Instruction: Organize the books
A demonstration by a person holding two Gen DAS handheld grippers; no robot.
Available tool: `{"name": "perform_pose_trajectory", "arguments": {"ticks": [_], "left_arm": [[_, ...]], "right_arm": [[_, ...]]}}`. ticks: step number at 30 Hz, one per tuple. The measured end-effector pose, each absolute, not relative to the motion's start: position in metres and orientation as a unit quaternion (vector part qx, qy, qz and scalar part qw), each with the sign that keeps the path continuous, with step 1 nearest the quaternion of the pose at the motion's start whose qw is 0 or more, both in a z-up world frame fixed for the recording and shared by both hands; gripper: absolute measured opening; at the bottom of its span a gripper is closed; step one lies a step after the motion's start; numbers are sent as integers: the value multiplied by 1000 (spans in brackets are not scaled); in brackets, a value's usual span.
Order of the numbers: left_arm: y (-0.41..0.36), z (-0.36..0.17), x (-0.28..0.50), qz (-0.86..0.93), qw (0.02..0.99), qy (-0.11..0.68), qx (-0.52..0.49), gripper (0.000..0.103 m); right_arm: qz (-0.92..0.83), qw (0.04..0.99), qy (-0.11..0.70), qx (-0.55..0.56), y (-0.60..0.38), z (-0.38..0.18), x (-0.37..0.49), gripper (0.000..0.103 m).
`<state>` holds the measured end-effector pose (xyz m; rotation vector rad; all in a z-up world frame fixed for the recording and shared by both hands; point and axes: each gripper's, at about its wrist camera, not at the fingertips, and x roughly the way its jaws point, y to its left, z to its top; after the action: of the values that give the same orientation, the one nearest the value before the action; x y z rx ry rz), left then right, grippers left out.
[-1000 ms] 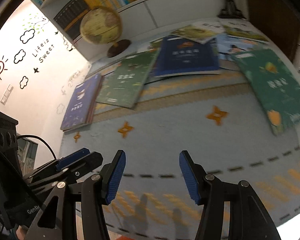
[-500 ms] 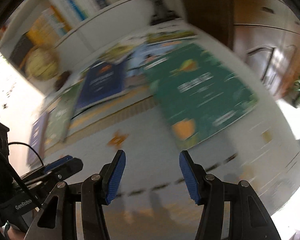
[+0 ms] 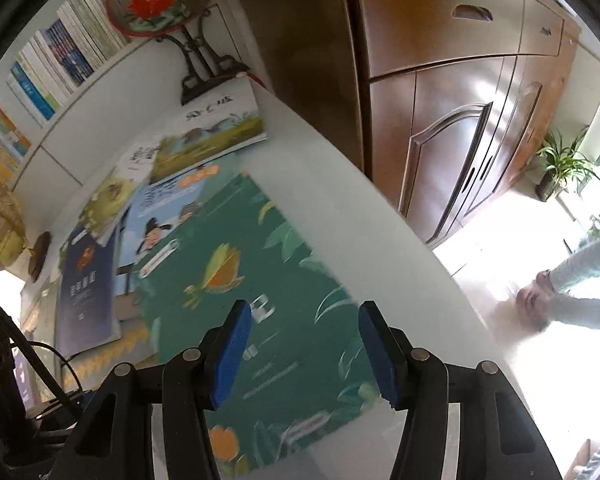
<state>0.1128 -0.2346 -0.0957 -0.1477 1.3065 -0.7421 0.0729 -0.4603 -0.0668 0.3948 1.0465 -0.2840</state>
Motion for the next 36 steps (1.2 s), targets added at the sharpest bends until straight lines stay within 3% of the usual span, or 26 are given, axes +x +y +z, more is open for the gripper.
{"name": "perform_pose_trajectory", "arguments": {"ticks": [16,29,36], "left_arm": [[-242,-113,108,-291,721,617,-125,43],[-143,-107,107,-239,731,605,-208,43],[-143,-110,100,-231,740,603,-190,43]], "right_arm": [[-38,811,562,157,-465,-103,91,54],[123,791,572,176,-368,-104,90,54],[81,821,558,87,-364,-86,75,53]]}}
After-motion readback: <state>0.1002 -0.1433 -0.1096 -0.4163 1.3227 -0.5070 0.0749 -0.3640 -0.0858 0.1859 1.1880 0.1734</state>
